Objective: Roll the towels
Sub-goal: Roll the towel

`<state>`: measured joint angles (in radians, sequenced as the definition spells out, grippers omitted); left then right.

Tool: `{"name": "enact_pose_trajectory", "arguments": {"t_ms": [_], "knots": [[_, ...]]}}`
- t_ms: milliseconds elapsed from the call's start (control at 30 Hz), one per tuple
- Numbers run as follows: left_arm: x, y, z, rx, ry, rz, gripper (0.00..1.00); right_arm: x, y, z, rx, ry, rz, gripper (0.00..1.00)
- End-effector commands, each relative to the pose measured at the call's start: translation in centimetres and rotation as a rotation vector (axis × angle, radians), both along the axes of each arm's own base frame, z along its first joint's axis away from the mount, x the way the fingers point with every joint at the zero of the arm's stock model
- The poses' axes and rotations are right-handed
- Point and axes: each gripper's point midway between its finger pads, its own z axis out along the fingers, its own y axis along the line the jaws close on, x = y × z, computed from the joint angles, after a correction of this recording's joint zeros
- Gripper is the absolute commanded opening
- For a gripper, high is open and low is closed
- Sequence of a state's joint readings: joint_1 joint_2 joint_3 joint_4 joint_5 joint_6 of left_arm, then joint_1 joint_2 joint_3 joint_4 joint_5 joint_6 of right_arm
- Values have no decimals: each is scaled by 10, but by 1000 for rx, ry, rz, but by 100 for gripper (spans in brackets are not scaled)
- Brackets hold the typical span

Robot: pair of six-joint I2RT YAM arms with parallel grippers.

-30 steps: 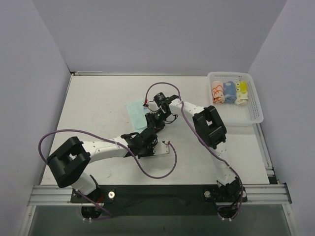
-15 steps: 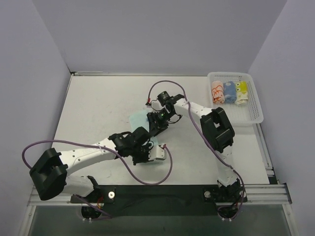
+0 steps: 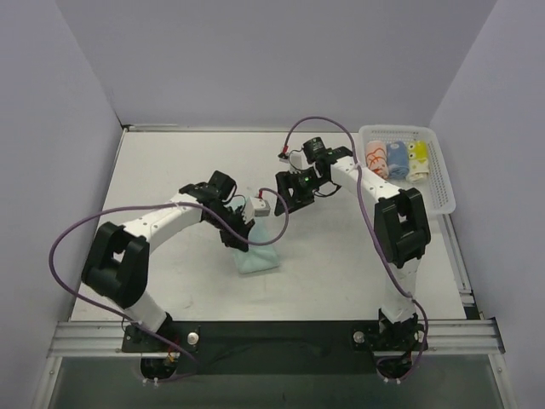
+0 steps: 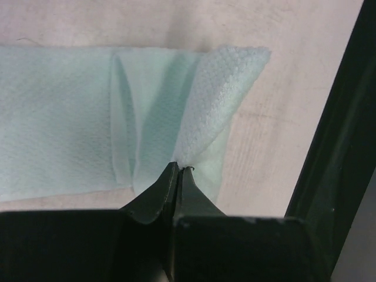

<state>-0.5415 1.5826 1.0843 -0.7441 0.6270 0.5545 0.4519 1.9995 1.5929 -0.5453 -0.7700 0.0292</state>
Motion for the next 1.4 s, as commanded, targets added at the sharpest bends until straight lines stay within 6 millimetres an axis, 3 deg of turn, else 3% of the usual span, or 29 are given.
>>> {"name": "enact_pose_trajectory", "arguments": {"t_ms": [0,100,367,533,667,800,933,967,1067,1100,1167,1200,1233,1300,1333,1367], "knots": [[14,-3,1,-60,113,34,0,-13,2,32,40,-23,36,57],[30,5,-20,-32,168,81,0,-24,3,33,65,7,51,57],[67,9,-38,-42,212,151,3,-55,7,9,96,166,70,59],[71,11,-40,-46,224,164,8,-73,20,-8,91,241,90,59],[71,13,-41,-37,220,168,13,-75,33,-21,73,276,86,57],[75,14,-34,-49,204,193,19,-78,33,-47,11,321,60,52],[80,18,-20,-53,144,224,28,-76,34,-66,-29,365,24,38],[82,20,-7,-62,98,227,32,-73,37,-64,-17,383,14,38],[93,35,0,8,-52,300,39,-75,40,-68,-21,415,-2,34],[94,36,19,1,-139,305,43,-76,40,-69,-25,419,-4,34],[91,44,22,44,-229,305,48,-77,40,-72,-28,432,-12,32],[83,36,35,30,-282,269,54,-78,41,-71,-26,443,-16,32],[75,35,33,41,-294,246,61,-79,42,-73,-27,453,-19,31],[62,29,36,67,-359,185,63,-79,44,-73,-22,476,-32,32],[52,15,35,72,-390,133,63,-78,45,-73,-20,477,-32,32],[45,15,26,112,-417,102,63,-77,45,-73,-20,480,-34,32]]}}
